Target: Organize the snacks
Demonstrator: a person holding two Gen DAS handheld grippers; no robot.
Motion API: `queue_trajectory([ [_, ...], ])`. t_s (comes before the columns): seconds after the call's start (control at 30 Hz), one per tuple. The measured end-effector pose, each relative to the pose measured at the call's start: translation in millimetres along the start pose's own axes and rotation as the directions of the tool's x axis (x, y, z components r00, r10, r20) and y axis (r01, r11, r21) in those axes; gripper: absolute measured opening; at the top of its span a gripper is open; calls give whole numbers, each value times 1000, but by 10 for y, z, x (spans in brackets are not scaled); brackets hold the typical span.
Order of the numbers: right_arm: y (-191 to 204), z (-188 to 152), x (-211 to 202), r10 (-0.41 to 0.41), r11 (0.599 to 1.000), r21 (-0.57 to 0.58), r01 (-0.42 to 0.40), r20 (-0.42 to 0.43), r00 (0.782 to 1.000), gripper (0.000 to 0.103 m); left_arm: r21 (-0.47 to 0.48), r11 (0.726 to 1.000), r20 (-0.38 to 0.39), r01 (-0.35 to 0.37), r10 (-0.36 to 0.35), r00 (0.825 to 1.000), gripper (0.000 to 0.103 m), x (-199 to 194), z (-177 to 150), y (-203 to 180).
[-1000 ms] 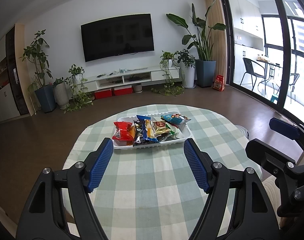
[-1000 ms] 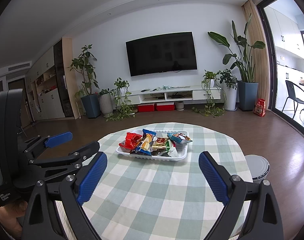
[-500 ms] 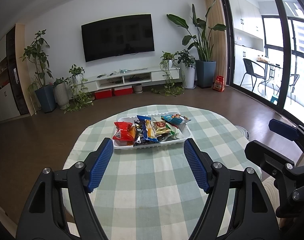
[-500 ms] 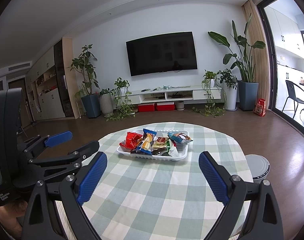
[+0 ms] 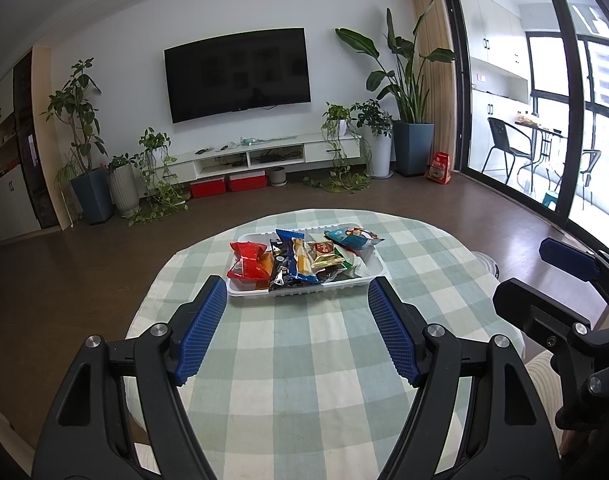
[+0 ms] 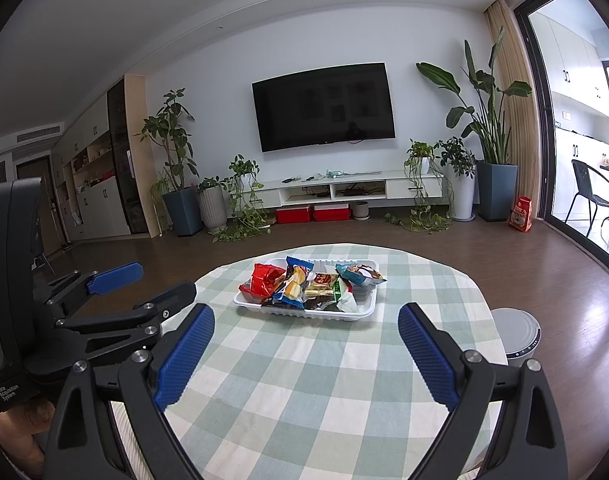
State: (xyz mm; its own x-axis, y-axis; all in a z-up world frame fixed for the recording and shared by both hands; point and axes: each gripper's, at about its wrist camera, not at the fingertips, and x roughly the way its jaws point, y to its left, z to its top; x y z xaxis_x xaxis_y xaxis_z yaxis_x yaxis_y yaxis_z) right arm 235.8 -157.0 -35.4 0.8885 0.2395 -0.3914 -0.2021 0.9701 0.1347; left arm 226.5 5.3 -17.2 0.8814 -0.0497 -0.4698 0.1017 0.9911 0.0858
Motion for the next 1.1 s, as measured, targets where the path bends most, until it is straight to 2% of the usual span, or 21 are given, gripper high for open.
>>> queue_trajectory([
  [0.57,-1,6,-10,0,1000,1,0,-5,1000,95,-8,1000,-7,5,-5,1000,72,-7,-3,6],
  [0.6,-2,7,-9,0,1000,1,0,-5,1000,95,-12,1000,-9,6,-6,1000,74,-21,-2,7],
  [0.67,-2,8,-11,1,1000,1,-1,-5,1000,95,-22,1000,-8,7,-7,1000,89,-54,4,23],
  [0.9,17,-54,-42,2,1000,3,-2,-15,1000,96,-36,999,39,-36,37,999,92,-156,27,122],
  [0.97,27,-79,-58,2,1000,1,-2,-17,1000,96,-41,998,43,-41,43,998,99,-159,18,140],
  [1.1,27,-82,-48,3,1000,3,-3,-19,1000,96,-81,997,43,-2,5,999,100,-118,-28,225],
])
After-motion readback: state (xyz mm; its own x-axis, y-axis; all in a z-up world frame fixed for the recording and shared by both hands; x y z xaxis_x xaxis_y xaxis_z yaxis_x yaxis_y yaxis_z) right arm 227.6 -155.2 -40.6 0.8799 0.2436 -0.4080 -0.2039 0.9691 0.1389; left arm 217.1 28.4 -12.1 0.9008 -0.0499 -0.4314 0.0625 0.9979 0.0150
